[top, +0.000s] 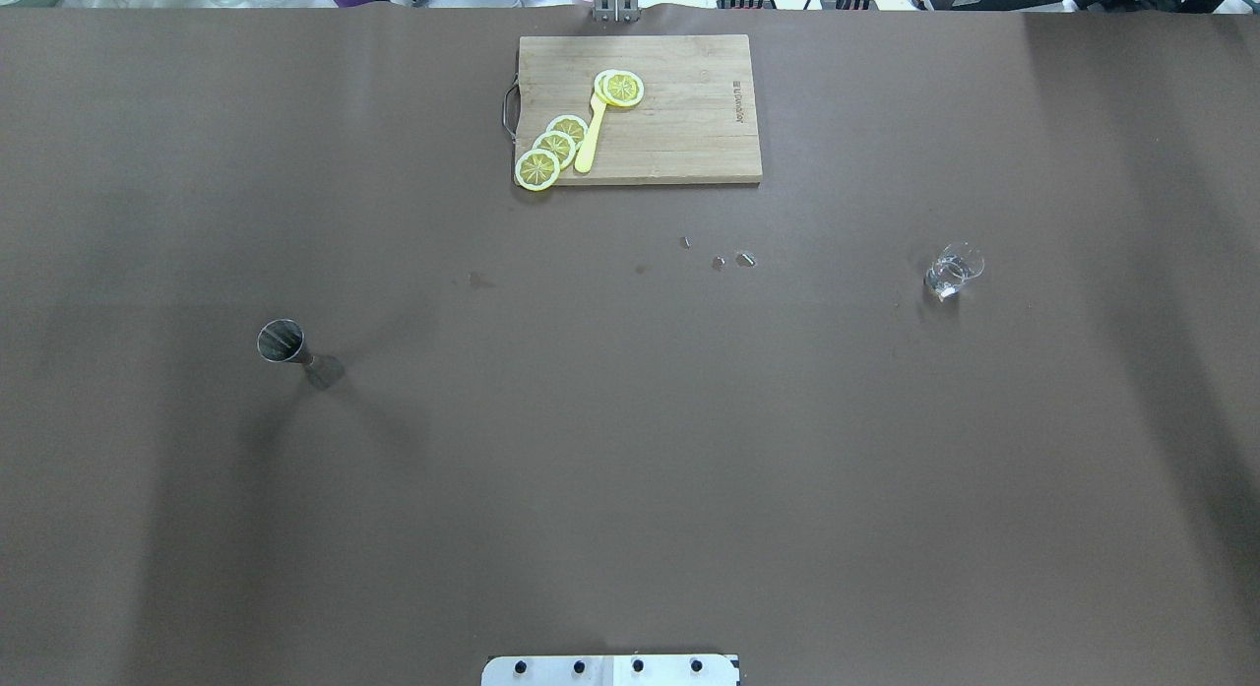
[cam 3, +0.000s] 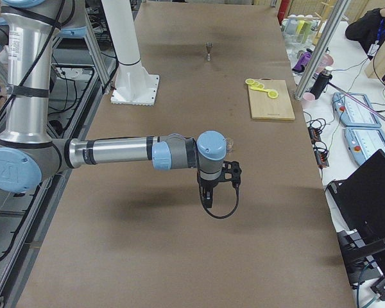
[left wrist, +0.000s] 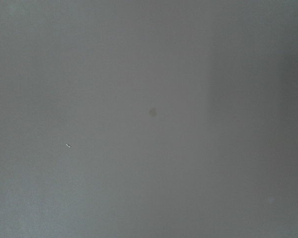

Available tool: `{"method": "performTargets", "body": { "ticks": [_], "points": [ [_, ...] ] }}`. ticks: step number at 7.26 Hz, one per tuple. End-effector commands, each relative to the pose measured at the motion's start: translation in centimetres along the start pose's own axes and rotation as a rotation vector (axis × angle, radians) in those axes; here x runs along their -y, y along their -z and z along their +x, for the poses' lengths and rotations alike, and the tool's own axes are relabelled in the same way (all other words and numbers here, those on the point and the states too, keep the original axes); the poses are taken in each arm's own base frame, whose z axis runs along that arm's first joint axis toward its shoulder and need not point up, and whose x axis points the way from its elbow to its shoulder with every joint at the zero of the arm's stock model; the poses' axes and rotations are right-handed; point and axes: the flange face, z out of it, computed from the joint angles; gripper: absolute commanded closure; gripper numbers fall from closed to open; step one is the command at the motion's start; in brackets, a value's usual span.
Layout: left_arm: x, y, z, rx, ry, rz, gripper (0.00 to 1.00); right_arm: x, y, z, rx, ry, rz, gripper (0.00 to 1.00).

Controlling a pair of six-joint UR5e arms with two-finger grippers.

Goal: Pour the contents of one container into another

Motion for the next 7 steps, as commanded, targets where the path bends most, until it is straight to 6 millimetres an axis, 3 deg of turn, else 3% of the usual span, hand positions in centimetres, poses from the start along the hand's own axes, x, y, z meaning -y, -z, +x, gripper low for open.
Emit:
{"method": "performTargets", "body": {
  "ticks": [1,5,7],
  "points": [
    [0.0,0.0,0.0,0.0,0.001,-0.001,0.01,-0.2,-0.2,0.2,0.001,-0.001,-0.003,0.0],
    [-0.1,-0.1,0.0,0.0,0.001,-0.003,0.01,0.0,-0.1,0.1,0.002,0.015,0.006,0.0],
    [-0.1,-0.1,0.0,0.0,0.001,-0.003,0.01,2.8,-0.8,0.4,0.007,0.062,0.056,0.0]
  ]
}}
